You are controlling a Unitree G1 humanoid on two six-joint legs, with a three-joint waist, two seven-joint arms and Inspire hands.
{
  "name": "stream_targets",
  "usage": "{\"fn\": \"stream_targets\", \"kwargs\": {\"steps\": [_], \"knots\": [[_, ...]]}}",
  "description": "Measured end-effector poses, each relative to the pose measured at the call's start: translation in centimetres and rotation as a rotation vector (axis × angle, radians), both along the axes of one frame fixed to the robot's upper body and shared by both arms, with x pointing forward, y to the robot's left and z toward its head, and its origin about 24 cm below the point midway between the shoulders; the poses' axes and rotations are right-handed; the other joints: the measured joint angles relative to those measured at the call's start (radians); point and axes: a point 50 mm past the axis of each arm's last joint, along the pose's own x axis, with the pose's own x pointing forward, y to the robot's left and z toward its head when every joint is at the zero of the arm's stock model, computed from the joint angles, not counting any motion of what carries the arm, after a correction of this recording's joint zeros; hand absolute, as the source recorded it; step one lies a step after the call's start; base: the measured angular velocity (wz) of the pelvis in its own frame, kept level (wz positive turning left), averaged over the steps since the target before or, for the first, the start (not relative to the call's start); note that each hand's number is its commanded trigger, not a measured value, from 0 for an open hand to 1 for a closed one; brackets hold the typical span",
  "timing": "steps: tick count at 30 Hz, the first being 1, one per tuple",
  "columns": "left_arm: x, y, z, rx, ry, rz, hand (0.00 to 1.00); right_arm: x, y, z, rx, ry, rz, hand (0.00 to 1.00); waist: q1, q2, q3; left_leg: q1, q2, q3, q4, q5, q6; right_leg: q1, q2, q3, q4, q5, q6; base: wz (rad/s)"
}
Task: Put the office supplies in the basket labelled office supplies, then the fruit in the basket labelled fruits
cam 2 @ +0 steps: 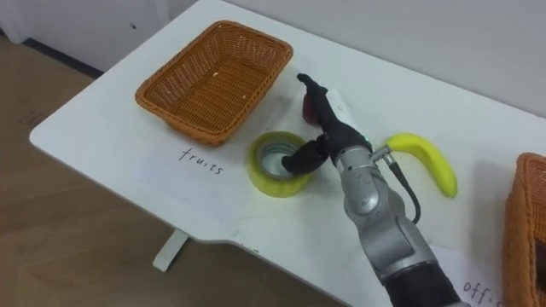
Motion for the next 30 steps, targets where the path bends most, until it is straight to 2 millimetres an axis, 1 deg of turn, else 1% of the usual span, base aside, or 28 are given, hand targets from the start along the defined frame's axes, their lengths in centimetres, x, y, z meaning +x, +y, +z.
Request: {"fn": "stream_targets", "kwargs": {"steps": [3, 5, 9, 11, 17, 19, 23, 26, 30], "knots": [[0.0, -0.2, -0.1, -0.005, 0.003, -0.011, 0.0, -0.1, 0.2, -0.1, -0.011, 0.006, 0.017, 0.0, -0.006, 0.007, -0.0026, 0.0, -0.001, 0.001, 0.001, 0.0, 0.0, 0.0, -0.001, -0.015, 0.0, 0.0, 0.0, 0.0], [0.0, -0.2, -0.1, -0.011, 0.006, -0.012, 0.0, -0.1, 0.3, -0.3, -0.016, 0.022, 0.029, 0.0, -0.015, 0.011, -0.0059, 0.0, -0.001, 0.001, 0.003, 0.0, 0.0, 0.002, -0.002, -0.022, 0.0, 0.0, 0.0, 0.0], [0.4, -0.2, 0.0, -0.02, -0.011, -0.018, 0.0, -0.3, 0.6, -0.7, -0.024, 0.041, 0.049, 0.0, -0.016, 0.012, -0.0068, 0.004, 0.0, 0.004, 0.006, 0.0, 0.0, 0.005, -0.002, -0.024, 0.0, 0.0, 0.0, -0.03], [0.6, -0.2, 0.1, -0.017, -0.021, -0.02, 0.0, -0.3, 0.4, -1.2, -0.035, 0.063, 0.049, 0.0, -0.015, 0.012, -0.0067, 0.015, 0.0, 0.004, 0.006, 0.0, 0.0, 0.015, -0.002, -0.026, 0.0, 0.0, 0.0, 0.0], [1.3, -0.1, 0.3, -0.011, -0.045, -0.029, 0.0, -0.5, 0.4, -2.1, -0.073, 0.106, 0.062, 0.0, -0.014, 0.009, -0.0074, 0.026, 0.0, 0.005, -0.001, -0.001, 0.0, 0.032, -0.001, -0.029, 0.001, 0.0, 0.0, -0.01], [1.2, -0.1, 0.4, -0.009, -0.04, -0.027, 0.0, -0.5, 0.4, -2.2, -0.09, 0.115, 0.069, 0.0, -0.014, 0.007, -0.008, 0.026, 0.0, 0.005, -0.001, 0.0, 0.0, 0.032, -0.001, -0.029, 0.001, 0.0, 0.0, -0.02], [0.6, -0.1, 0.3, -0.009, -0.013, -0.024, 0.0, -0.8, 0.1, -2.9, -0.077, 0.203, 0.073, 0.0, -0.019, -0.002, -0.0109, 0.024, 0.0, 0.006, 0.002, 0.001, -0.001, 0.031, 0.0, -0.03, 0.001, 0.0, 0.0, 0.0], [0.9, -0.1, 0.4, -0.007, -0.023, -0.027, 0.0, -1.0, 0.2, -3.0, -0.069, 0.236, 0.097, 0.0, -0.019, -0.006, -0.0117, 0.022, 0.0, 0.007, 0.007, 0.001, -0.001, 0.031, 0.0, -0.032, 0.002, 0.0, 0.0, 0.0], [1.2, -0.1, 0.5, -0.006, -0.035, -0.03, 0.0, -1.0, 0.2, -3.1, -0.067, 0.263, 0.114, 0.0, -0.017, -0.01, -0.0098, 0.022, 0.0, 0.007, 0.008, 0.001, -0.001, 0.032, 0.0, -0.032, 0.003, 0.0, 0.0, 0.0]]}}
